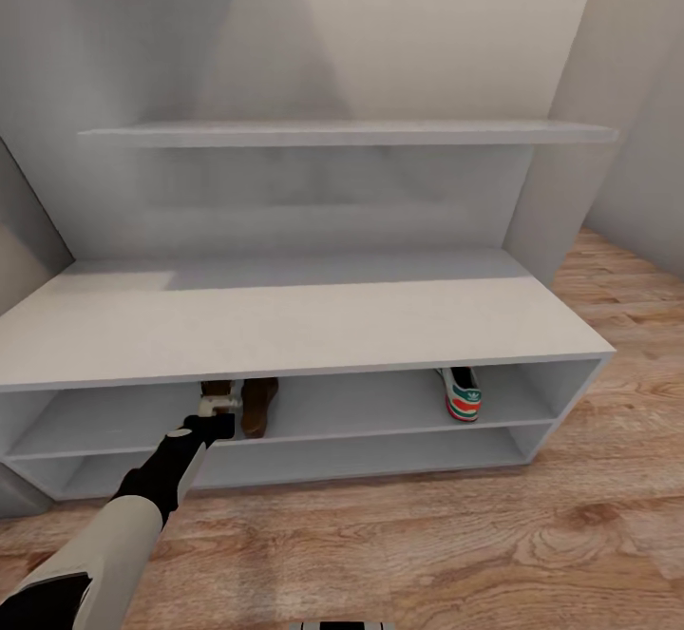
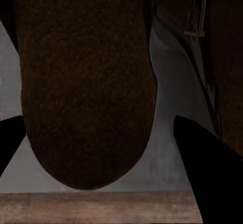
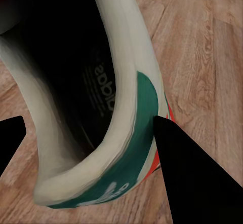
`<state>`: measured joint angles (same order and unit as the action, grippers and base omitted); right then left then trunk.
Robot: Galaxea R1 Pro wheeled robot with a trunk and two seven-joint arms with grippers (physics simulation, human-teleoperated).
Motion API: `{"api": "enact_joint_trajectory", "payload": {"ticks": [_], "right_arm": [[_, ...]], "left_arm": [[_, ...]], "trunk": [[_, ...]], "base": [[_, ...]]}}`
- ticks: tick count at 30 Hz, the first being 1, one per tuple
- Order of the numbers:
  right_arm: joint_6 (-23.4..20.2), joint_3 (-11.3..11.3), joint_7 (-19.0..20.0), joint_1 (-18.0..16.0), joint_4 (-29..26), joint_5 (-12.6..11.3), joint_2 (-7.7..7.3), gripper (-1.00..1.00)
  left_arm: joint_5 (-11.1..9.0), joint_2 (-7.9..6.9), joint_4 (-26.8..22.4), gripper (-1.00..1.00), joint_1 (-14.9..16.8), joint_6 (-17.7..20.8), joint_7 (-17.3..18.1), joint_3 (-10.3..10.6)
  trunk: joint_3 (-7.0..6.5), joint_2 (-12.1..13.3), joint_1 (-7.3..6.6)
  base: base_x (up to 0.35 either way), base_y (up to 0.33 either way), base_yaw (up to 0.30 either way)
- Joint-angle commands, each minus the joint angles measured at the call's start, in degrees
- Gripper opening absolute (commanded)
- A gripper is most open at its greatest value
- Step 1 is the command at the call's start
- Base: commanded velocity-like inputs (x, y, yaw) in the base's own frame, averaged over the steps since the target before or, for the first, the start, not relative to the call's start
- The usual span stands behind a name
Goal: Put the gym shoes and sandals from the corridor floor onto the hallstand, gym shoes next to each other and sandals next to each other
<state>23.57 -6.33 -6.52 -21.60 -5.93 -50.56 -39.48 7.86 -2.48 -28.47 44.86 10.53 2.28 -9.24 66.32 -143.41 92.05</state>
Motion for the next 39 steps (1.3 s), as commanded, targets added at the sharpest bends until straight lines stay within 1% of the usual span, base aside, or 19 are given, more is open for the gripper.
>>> {"api": "enact_joint_trajectory", "payload": {"ticks": [1,19,30,36,39], "right_arm": [[0.03,-0.44,-0.29,-0.02,-0.05,0.37,0.02,-1.0],[0.04,-0.44,-0.31,-0.01,-0.05,0.41,0.02,-1.0],[0.02,-0.44,-0.33,0.0,-0.05,0.46,0.02,-1.0],[0.07,-0.44,-0.33,-0.01,-0.05,0.42,0.79,-1.0],[0.07,-0.42,-0.33,0.01,-0.05,0.41,0.85,-1.0]], "left_arm": [[0.55,0.04,-0.1,1.0,0.03,0.31,0.22,-0.37],[0.32,-0.19,-0.35,1.0,-0.03,0.12,0.18,-0.55],[0.45,-0.12,-0.4,1.0,-0.03,0.1,0.18,-0.38],[0.52,0.01,-0.51,1.0,-0.03,0.1,0.18,-0.26],[0.5,0.02,-0.49,1.0,-0.03,0.05,0.18,-0.3]], "trunk": [[0.05,-0.02,-0.01],[0.05,-0.02,-0.01],[0.05,-0.02,-0.01],[0.05,-0.02,-0.01],[0.05,-0.02,-0.01]], "base": [[0.0,0.0,0.0],[-0.002,0.0,0.0],[-0.291,-0.024,0.0],[-0.285,-0.16,0.0],[-0.273,-0.188,0.0]]}}
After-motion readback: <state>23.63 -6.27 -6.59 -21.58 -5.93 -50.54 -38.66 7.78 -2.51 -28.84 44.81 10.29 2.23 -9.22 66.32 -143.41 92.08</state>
